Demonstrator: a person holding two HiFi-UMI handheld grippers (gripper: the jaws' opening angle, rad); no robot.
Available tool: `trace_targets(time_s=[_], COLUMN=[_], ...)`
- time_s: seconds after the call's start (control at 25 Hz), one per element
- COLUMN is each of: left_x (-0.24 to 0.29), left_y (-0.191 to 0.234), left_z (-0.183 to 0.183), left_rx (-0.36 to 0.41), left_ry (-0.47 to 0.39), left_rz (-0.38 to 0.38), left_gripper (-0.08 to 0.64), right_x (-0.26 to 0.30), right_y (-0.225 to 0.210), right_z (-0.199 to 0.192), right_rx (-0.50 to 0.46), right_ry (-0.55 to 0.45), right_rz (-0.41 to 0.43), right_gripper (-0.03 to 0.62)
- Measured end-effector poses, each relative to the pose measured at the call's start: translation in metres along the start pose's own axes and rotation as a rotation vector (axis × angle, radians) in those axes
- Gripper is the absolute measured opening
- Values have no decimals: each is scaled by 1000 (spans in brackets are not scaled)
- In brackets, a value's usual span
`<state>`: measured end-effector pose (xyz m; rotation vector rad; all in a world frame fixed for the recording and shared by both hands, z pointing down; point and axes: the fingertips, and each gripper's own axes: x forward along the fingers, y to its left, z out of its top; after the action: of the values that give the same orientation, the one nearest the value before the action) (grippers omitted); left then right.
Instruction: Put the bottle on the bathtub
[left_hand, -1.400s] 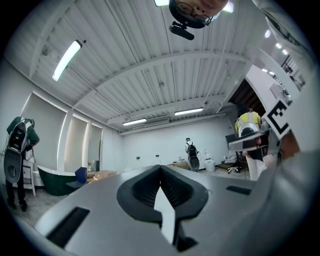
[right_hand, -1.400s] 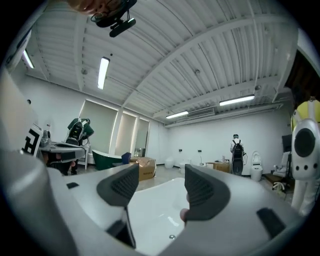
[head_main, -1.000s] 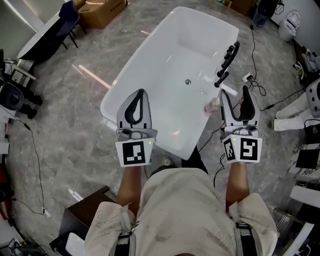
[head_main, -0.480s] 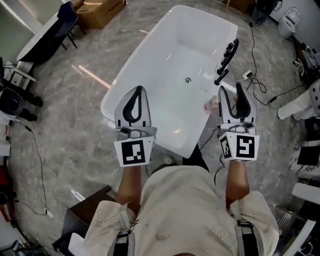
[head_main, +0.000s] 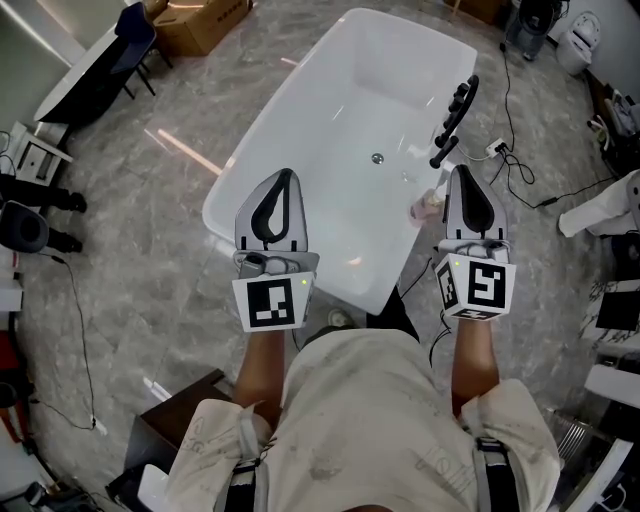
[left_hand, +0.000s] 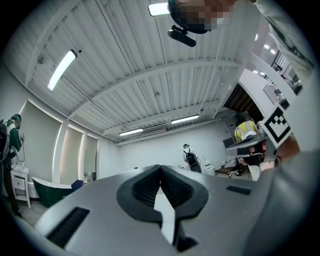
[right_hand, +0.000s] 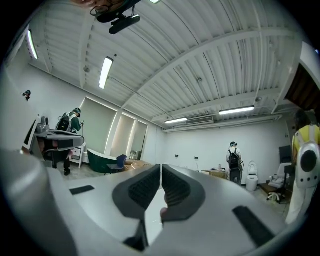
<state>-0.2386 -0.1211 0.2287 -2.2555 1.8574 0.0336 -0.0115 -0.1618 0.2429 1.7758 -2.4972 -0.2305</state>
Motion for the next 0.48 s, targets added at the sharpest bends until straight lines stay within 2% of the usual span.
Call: trace_targets(time_s=[0.48], left_x=[0], left_y=[-4], left_z=[0], left_rx=[-13], left_ry=[2], left_rz=[-5], left_gripper=[3], right_x=[0], right_y=[-5], right_z=[-1], right_rx=[7], right_ry=[12], right_rz=[-14], right_gripper=[-6])
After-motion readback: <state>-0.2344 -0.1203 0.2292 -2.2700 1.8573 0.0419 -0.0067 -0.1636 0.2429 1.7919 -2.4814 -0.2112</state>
